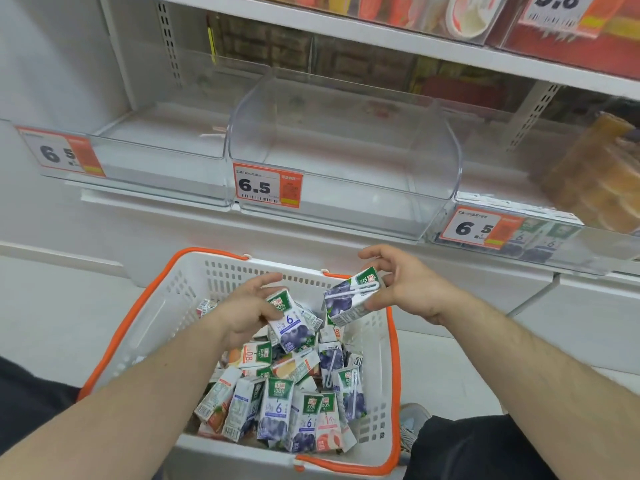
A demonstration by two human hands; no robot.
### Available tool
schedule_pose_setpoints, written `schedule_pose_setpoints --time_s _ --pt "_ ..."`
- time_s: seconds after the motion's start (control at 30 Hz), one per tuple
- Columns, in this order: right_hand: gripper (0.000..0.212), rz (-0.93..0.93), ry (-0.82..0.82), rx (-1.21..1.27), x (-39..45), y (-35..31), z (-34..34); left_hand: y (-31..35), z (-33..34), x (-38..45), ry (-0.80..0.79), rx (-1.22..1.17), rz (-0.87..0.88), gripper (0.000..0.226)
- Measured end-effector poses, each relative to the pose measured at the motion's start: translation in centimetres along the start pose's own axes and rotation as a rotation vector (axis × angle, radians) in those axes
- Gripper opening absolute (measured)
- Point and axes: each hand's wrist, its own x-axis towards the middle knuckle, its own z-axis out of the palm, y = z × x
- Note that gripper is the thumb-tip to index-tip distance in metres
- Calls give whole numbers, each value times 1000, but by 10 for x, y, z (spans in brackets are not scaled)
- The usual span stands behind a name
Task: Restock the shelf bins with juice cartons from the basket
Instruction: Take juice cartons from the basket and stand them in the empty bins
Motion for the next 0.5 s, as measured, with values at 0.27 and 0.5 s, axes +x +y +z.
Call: schedule_pose_setpoints --time_s 0.27,0.5 --pt "61 -134 392 -92 -6 -22 2 34 46 -15 69 -98 104 27" --pt "73 -243 541 -247 -18 -35 14 36 94 -32 -23 943 635 53"
